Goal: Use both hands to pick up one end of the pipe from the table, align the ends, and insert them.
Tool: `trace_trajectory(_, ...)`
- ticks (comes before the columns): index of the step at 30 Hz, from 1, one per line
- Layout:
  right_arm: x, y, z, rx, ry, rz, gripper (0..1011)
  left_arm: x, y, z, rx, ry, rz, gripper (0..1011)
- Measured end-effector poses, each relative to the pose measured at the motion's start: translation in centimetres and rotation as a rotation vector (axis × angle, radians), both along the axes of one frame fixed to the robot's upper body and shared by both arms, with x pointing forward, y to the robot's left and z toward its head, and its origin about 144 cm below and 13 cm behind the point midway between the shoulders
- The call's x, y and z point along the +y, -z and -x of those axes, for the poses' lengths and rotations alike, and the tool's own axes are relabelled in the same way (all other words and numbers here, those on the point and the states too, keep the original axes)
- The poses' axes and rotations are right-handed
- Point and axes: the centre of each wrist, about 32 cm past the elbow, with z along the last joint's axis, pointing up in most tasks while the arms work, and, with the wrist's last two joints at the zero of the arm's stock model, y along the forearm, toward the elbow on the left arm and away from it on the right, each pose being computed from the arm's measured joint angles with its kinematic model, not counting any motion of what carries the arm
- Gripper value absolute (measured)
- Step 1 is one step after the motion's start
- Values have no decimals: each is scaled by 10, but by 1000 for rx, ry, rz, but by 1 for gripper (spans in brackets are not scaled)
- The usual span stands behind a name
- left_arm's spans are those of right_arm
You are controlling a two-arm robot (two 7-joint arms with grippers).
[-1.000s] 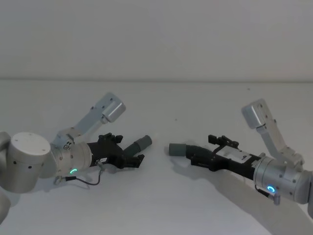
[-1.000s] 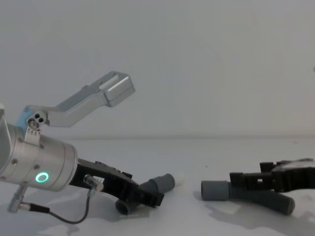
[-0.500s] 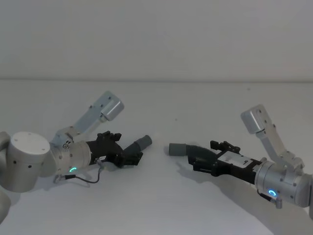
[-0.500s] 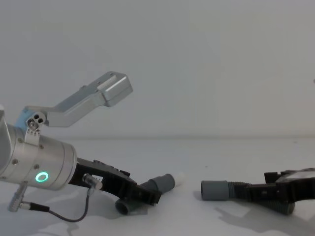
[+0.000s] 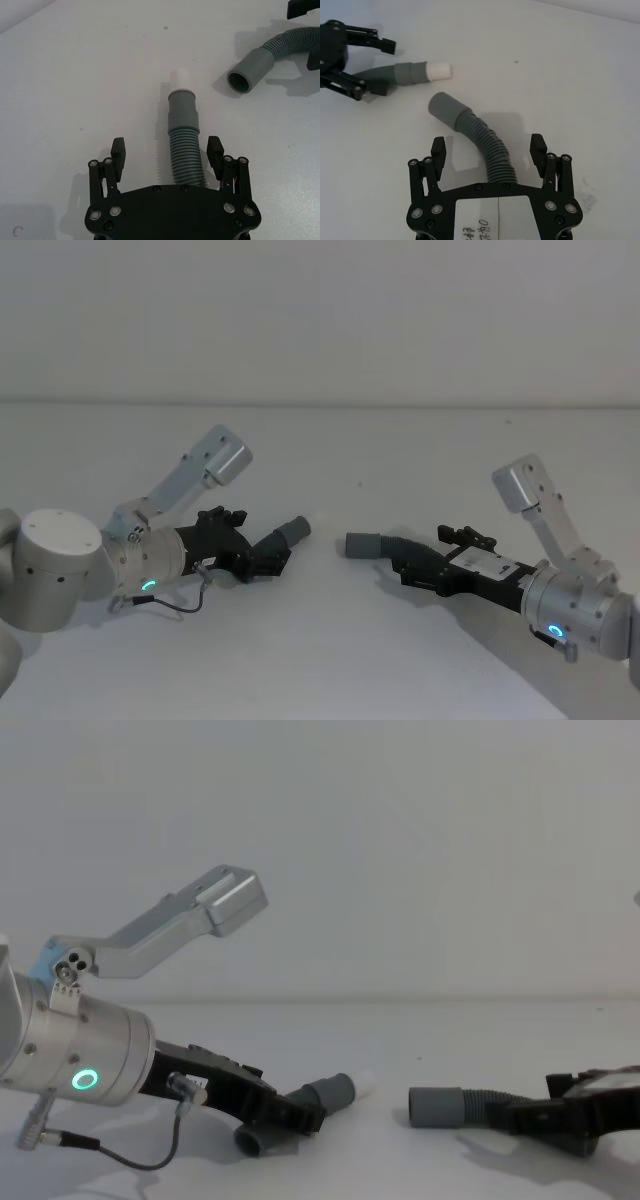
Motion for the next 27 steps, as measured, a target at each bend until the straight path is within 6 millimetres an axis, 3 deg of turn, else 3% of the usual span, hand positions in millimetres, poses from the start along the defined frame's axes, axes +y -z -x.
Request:
trace_trajectory(24,-1,10,-3,-19,9,14,1001,0,0,0,-1,-2,1,1000)
trace_trajectory(27,-1,10,-3,-21,8,13,955,0,0,0,-1,-2,1,1000)
